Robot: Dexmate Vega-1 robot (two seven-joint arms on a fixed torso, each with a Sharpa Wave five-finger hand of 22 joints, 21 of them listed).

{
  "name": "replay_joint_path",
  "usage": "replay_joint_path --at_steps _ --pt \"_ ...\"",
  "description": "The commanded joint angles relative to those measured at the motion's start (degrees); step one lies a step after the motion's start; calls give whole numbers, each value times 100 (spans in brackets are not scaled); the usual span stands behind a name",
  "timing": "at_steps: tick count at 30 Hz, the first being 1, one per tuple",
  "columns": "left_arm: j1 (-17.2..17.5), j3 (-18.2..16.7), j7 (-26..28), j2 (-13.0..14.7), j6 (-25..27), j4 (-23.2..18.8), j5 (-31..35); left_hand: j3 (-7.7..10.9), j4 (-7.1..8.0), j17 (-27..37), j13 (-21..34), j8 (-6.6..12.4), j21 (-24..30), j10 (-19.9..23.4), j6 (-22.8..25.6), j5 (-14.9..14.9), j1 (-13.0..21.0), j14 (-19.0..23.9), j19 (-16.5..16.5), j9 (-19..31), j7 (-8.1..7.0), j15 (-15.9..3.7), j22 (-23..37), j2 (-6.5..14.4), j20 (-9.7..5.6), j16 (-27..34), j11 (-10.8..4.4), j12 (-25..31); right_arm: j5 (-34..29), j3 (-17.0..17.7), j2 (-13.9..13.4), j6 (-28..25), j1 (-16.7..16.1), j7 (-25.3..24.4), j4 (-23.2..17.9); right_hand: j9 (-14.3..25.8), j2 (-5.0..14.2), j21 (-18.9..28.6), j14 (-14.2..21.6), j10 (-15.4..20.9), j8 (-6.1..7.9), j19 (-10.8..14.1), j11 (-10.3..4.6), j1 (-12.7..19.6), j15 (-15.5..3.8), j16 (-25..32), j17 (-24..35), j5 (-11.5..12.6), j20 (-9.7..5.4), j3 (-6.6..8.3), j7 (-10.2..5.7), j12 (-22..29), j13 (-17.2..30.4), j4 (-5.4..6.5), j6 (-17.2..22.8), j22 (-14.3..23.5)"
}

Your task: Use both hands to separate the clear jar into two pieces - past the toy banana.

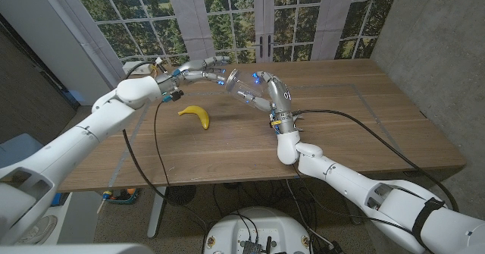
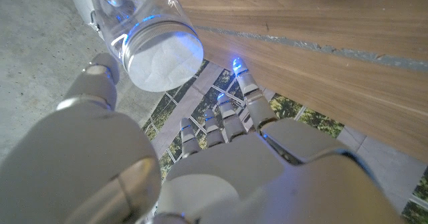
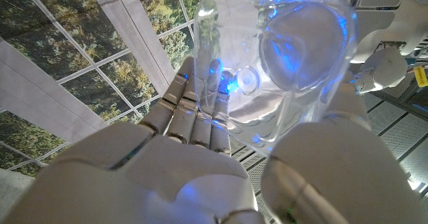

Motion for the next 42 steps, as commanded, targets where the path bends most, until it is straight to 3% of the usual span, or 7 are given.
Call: replay_joint_path --at_steps 1,12,18,25,29,35,42 --pt "-713 223 -2039 -394 14 1069 -1088 -50 45 13 16 38 48 271 356 141 643 195 176 25 -6 -66 33 198 -172 35 -27 64 48 -29 -36 80 19 0 -25 1034 1781 67 50 1215 459 -1 -1133 1389 -841 -31 34 36 -263 490 -825 23 15 376 959 4" --pt "-1166 444 -2749 -478 104 1423 -945 26 112 47 36 -32 137 525 714 -139 1491 501 483 56 68 -302 65 959 -410 90 -57 56 -84 -43 -29 189 47 0 35 1017 1775 127 64 1218 454 -25 -1156 1360 -843 -73 79 31 -280 504 -830 10 18 377 970 -9" --pt "-1258 491 -2768 -444 94 1408 -785 -108 51 21 22 -439 -22 -436 -134 -818 1851 -117 21 46 -11 164 56 1032 -6 -82 91 -290 -57 -142 -80 164 73 0 3 1014 1775 168 81 1228 460 -20 -1157 1356 -852 -91 108 30 -293 517 -849 -3 5 367 988 -17" --pt "-1395 574 -2832 -426 101 1360 -608 -99 71 25 19 -430 -38 -695 -589 -995 1957 -391 -196 37 -18 310 53 1185 175 -60 115 -255 -15 -151 -79 204 77 0 7 1015 1766 206 101 1245 463 -42 -1158 1346 -850 -120 136 29 -305 530 -859 1 18 358 989 -29" --pt "-1416 573 -2895 -487 134 1387 -690 -56 37 34 41 -50 174 129 494 -1155 2276 299 285 90 8 -265 74 1414 -308 145 -70 68 -16 -86 -63 240 53 0 -3 1014 1760 234 108 1242 467 -43 -1155 1342 -851 -138 155 29 -308 538 -852 1 31 349 999 -36" --pt "-1154 433 -2275 -340 312 953 -619 144 -9 78 163 483 907 2098 2319 -1163 2900 2260 1567 197 788 -1335 243 1732 -1495 568 -258 676 -12 -50 -63 254 44 0 -12 1013 1761 265 119 1246 464 -53 -1159 1329 -851 -162 173 28 -309 547 -851 -10 24 348 988 -45" --pt "-506 78 -985 35 648 -31 -485 119 49 151 205 529 1783 3113 2817 -1190 3263 3635 2598 256 1339 -1394 311 1636 -1677 793 6 860 34 -60 -83 277 47 0 -20 988 1758 305 137 1262 452 -54 -1160 1327 -854 -180 201 27 -303 559 -842 -26 2 334 996 -56"
